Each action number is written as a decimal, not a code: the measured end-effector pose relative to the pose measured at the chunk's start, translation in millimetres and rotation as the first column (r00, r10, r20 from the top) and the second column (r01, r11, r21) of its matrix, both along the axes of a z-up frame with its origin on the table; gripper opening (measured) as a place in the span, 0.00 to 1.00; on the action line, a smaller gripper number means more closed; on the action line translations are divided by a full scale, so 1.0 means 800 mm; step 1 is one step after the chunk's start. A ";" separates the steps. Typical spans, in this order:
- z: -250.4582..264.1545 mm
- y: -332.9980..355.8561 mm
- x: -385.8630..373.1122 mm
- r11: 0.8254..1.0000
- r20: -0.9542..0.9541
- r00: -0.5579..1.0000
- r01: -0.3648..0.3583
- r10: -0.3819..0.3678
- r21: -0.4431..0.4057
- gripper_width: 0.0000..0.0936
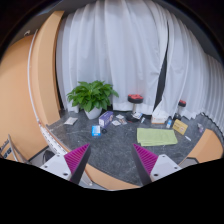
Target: Fold towel
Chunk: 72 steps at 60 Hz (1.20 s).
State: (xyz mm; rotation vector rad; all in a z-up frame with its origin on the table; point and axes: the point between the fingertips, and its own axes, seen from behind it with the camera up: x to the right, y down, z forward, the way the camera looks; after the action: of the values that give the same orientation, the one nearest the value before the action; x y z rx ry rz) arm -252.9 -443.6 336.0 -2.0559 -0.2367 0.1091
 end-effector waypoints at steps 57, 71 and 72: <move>-0.437 0.568 0.198 0.975 0.074 0.993 0.107 -0.094 -0.195 0.88; -0.440 0.597 0.218 0.990 0.193 0.977 0.111 -0.091 -0.091 0.08; -0.439 0.597 0.219 0.990 0.192 0.977 0.110 -0.091 -0.092 0.07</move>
State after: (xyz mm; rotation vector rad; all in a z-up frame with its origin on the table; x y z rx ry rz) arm -78.0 34.1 -15.2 -2.1775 -0.2466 -0.1384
